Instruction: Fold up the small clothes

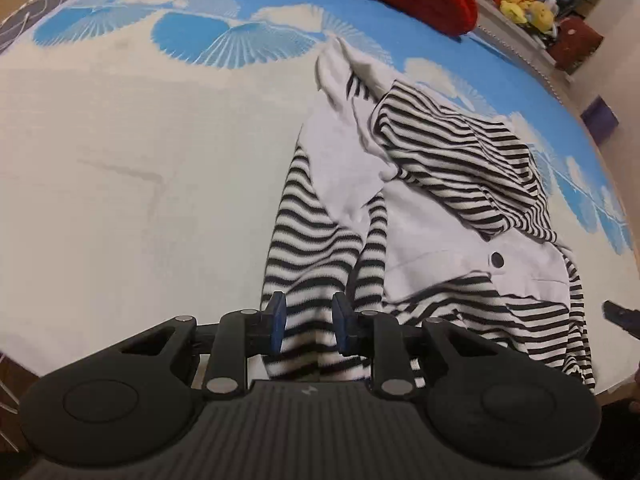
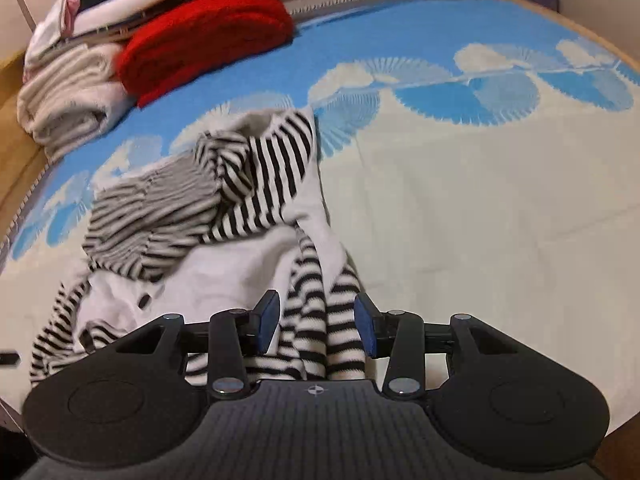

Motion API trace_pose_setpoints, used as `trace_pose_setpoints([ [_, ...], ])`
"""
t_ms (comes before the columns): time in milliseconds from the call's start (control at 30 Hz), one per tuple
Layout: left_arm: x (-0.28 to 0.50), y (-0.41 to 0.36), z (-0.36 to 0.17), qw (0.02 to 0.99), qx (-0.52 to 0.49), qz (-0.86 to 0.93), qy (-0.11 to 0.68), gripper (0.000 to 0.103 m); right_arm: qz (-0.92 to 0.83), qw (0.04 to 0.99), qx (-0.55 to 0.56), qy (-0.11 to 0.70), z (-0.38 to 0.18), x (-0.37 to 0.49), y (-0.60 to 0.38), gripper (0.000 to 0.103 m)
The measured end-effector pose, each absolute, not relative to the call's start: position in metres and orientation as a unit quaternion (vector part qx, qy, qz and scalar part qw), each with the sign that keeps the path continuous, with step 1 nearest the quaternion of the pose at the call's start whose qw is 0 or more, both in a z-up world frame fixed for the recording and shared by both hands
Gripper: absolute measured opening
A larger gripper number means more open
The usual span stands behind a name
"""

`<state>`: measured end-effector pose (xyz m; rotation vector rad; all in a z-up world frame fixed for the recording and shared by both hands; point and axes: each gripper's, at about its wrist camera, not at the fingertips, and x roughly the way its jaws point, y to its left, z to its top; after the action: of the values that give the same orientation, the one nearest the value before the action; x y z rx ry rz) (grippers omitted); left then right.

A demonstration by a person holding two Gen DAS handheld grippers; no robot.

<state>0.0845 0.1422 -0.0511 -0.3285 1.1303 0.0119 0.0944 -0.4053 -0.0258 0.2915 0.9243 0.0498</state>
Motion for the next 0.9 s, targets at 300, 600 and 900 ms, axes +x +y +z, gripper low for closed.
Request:
trace_pose_setpoints([
  [300,0.094,0.144,-0.070,0.799,-0.190,0.009,0.571,0.054,0.020,0.842,0.127,0.523,-0.059,0.109,-0.402,0.044],
  [600,0.095,0.128,-0.098,0.768,-0.129,0.003,0.627,0.061,0.019,0.823,0.121,0.555,-0.072,0.106,-0.403,0.045],
  [900,0.098,0.124,-0.103,0.767,-0.122,0.010,0.630,0.061,0.025,0.811,0.101,0.576,-0.079,0.105,-0.397,0.045],
])
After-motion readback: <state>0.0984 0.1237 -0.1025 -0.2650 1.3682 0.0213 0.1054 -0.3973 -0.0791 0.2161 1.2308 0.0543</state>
